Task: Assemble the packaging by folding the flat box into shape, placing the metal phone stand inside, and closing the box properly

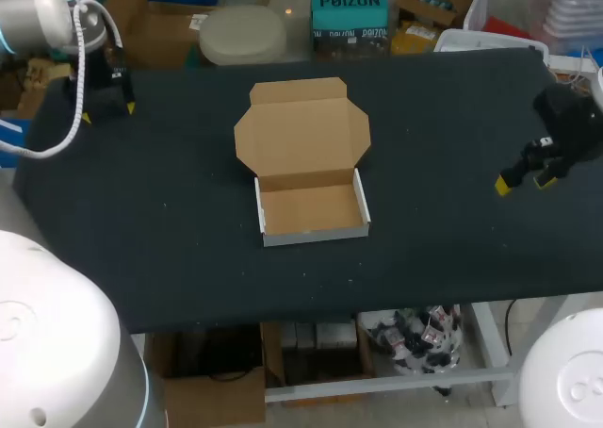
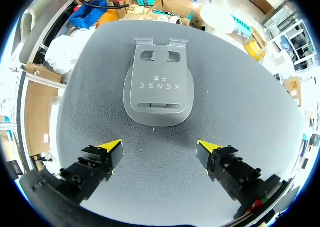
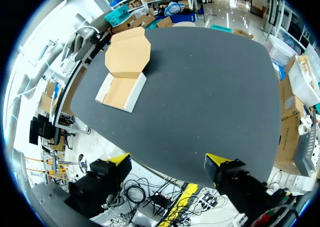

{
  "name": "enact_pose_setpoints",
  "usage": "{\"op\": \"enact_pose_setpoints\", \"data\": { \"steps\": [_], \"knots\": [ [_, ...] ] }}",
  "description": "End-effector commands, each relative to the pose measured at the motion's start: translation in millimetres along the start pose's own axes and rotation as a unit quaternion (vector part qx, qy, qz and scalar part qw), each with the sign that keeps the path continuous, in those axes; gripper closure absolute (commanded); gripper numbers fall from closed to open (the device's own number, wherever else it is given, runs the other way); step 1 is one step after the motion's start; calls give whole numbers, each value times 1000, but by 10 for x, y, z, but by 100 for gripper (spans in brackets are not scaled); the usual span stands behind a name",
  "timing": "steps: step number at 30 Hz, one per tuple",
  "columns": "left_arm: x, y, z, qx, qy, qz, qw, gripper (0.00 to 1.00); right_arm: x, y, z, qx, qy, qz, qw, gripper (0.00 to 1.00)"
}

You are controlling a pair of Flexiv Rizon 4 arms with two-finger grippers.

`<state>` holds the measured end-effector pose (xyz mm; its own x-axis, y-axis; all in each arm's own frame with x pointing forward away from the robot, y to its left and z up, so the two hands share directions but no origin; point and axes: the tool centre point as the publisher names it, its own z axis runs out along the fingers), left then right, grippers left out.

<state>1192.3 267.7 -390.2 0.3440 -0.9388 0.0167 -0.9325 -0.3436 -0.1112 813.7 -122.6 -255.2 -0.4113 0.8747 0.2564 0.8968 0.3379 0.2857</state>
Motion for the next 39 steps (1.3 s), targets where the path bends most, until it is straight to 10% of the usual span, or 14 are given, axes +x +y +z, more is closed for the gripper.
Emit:
{"op": "enact_pose_setpoints", "data": {
  "steps": [1,39],
  "knots": [
    [28,-108,32,-9,-4,2,1000,0,3,7,-14,3,0,0,1000,0],
    [43,-352,74,-7,3,3,1000,0,3,7,-14,3,0,0,1000,0]
  ]
}}
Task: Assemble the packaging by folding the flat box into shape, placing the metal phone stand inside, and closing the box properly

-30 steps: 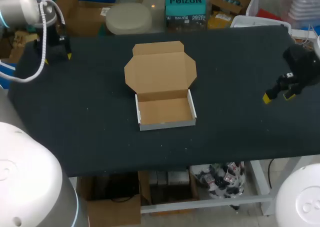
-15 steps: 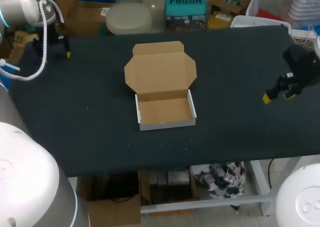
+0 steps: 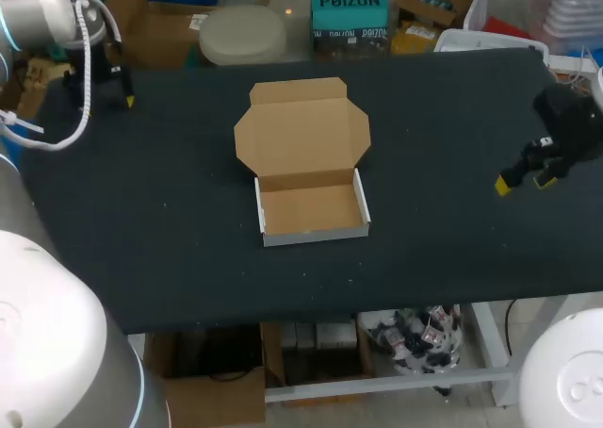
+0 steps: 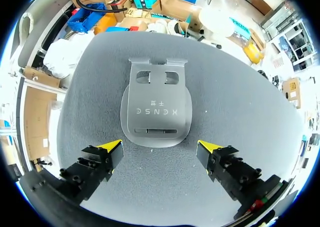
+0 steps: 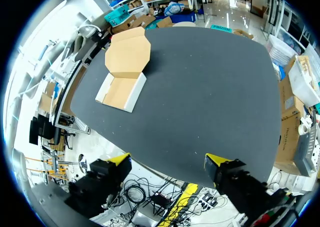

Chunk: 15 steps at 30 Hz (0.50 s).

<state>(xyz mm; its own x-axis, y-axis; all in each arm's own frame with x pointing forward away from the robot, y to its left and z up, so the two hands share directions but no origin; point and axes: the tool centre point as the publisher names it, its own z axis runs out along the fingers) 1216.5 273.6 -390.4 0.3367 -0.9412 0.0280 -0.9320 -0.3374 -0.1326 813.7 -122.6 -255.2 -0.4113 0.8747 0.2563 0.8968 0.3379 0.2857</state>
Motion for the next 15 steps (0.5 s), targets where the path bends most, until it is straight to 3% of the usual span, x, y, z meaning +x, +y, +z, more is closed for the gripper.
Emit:
{"op": "enact_pose_setpoints", "data": {
  "steps": [1,8,15],
  "knots": [
    [15,-113,51,-18,-3,-1,1000,0,3,7,-14,3,0,0,1000,0],
    [17,-168,70,-19,-4,-2,1000,0,3,7,-14,3,0,0,1000,0],
    [20,-223,86,-20,-4,-2,1000,9,3,7,-14,3,0,0,1000,0]
  ]
}}
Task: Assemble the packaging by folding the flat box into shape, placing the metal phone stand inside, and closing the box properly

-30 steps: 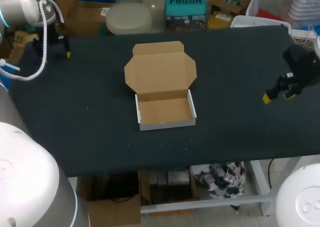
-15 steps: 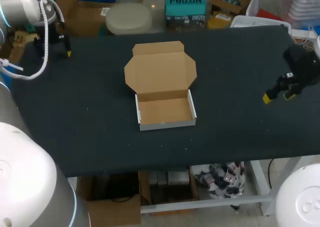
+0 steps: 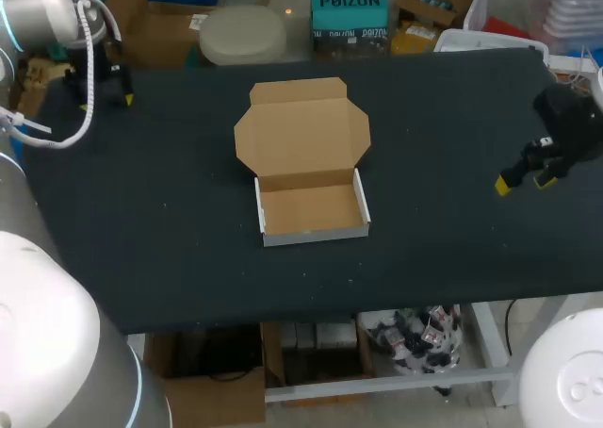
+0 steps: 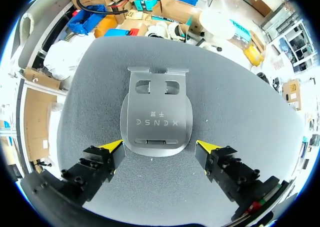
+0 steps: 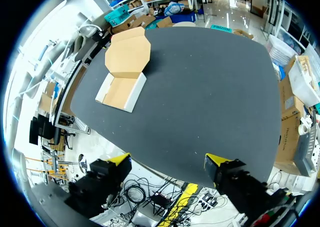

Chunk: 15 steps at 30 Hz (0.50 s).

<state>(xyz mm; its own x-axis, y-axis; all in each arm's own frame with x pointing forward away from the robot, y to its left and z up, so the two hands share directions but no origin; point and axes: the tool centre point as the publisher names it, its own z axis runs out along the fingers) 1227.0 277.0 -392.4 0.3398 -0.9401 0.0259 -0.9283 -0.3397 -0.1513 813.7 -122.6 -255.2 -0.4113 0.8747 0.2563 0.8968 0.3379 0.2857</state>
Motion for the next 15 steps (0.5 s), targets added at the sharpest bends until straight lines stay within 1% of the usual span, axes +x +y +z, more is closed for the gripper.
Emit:
{"op": "enact_pose_setpoints", "data": {
  "steps": [1,6,8,11,15],
  "knots": [
    [18,-124,56,-30,-3,0,1000,10,3,7,-14,3,0,0,1000,0],
    [15,-161,78,-31,-3,-1,1000,14,3,7,-14,3,0,0,1000,0],
    [16,-177,81,-31,-3,-1,1000,14,3,7,-14,3,0,0,1000,0],
    [21,-198,86,-30,-4,0,1000,16,3,7,-14,3,0,0,1000,0],
    [26,-228,93,-29,-6,1,1000,17,3,7,-14,3,0,0,1000,0]
  ]
}}
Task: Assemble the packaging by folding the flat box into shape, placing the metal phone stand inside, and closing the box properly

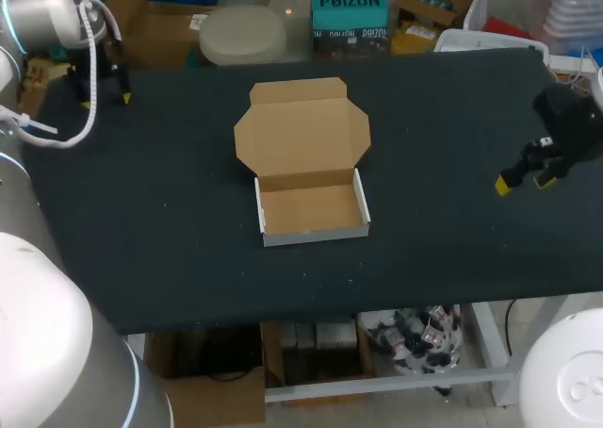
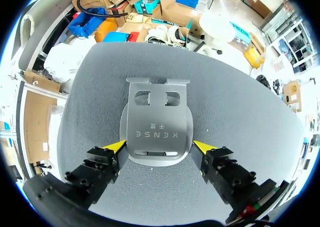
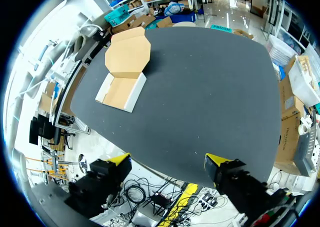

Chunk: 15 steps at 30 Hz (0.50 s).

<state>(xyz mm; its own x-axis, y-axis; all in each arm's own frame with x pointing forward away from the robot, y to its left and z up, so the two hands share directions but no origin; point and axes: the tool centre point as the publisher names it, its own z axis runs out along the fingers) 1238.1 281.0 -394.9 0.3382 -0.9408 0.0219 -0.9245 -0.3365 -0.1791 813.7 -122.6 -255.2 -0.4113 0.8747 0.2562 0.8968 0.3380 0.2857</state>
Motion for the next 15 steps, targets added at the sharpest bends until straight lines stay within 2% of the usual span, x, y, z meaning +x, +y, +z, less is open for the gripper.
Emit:
{"op": "enact_pose_setpoints", "data": {
  "steps": [1,15],
  "knots": [
    [24,-123,59,-43,-5,0,999,16,3,7,-14,3,0,0,1000,0],
    [-9,-239,88,-42,-6,-1,999,18,3,7,-14,3,0,0,1000,0]
  ]
}}
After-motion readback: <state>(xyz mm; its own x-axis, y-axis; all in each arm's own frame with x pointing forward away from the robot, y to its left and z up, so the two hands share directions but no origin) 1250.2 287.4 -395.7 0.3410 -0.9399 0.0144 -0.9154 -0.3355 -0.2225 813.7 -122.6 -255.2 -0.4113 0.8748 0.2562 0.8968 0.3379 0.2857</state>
